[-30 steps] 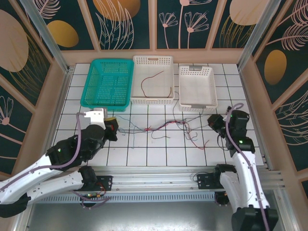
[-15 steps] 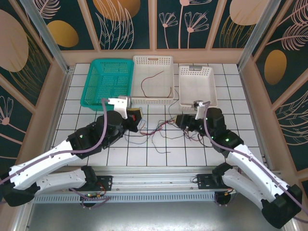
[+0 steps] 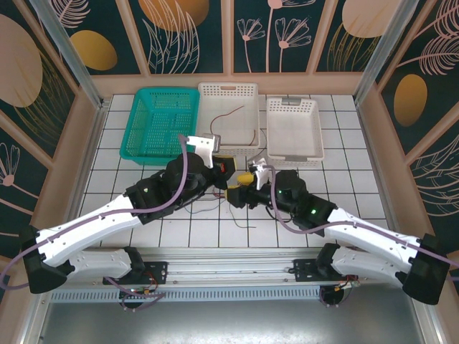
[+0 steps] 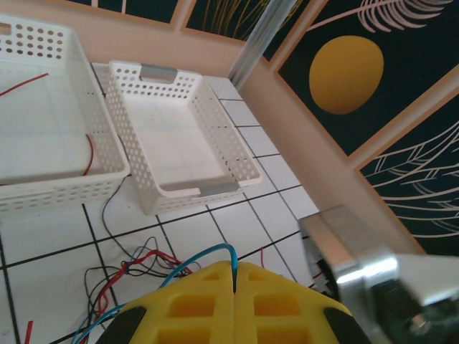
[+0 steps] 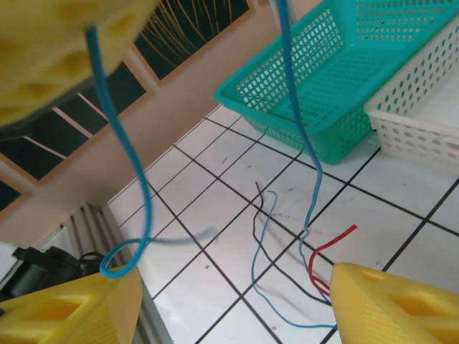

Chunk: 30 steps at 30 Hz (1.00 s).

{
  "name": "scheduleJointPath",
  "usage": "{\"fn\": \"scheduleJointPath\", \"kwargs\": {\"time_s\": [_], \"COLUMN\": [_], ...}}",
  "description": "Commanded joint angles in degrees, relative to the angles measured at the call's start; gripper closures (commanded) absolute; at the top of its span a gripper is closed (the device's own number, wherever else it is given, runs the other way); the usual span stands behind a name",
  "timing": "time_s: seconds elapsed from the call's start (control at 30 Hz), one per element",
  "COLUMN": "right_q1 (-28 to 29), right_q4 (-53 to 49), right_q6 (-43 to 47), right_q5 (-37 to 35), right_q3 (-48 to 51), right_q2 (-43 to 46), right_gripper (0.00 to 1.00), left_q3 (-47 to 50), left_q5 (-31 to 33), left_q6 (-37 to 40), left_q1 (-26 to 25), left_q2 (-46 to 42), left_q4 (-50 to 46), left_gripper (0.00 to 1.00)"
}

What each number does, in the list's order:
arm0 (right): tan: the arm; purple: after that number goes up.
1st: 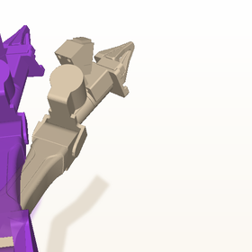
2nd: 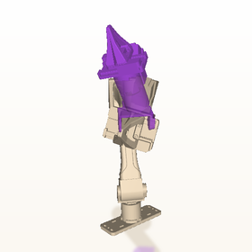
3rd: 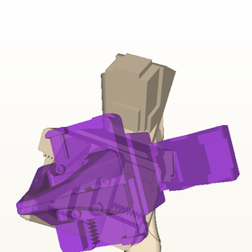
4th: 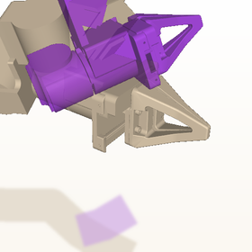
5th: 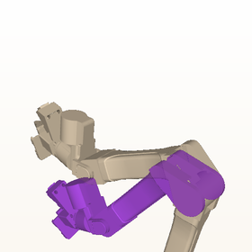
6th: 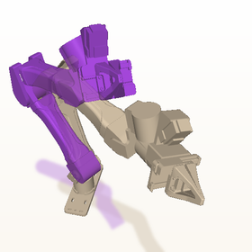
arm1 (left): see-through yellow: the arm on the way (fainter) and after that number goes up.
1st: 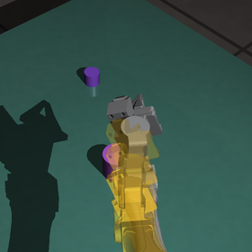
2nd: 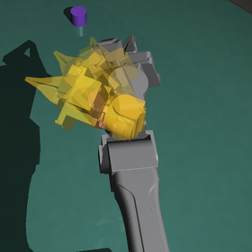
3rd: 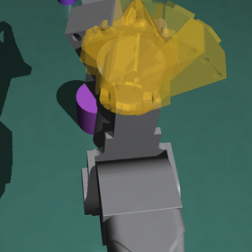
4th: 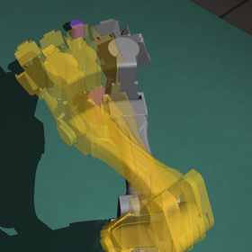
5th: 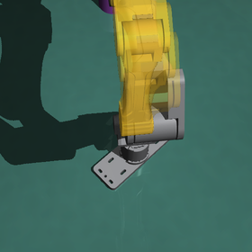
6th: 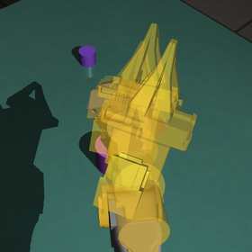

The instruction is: Untangle the cables

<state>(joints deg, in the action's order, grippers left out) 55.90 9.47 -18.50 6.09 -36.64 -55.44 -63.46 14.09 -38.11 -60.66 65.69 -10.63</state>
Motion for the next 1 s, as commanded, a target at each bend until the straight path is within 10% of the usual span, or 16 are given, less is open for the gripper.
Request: {"fn": "scheduleJointPath", "kwargs": {"time_s": [0.0,0.7,0.97], "right_q1": [2.0,2.6,2.6], "right_q4": [7.3,32.7,40.1], "right_q6": [2.0,0.8,3.7], "right_q5": [-3.3,-15.8,-19.5], "right_q3": [1.8,9.1,7.8], "right_q2": [-0.8,-9.2,-14.1], "right_gripper": [0.3,0.35,0.5], "left_q3": [-2.0,-1.2,-0.9], "left_q5": [0.1,-6.9,-8.9], "left_q6": [-3.7,-15.6,-16.6], "left_q1": [0.3,0.3,0.3], "left_q2": [-0.9,-1.3,-1.4], "left_q4": [4.4,16.1,17.3], "left_gripper": [1.0,1.0,1.0]}}
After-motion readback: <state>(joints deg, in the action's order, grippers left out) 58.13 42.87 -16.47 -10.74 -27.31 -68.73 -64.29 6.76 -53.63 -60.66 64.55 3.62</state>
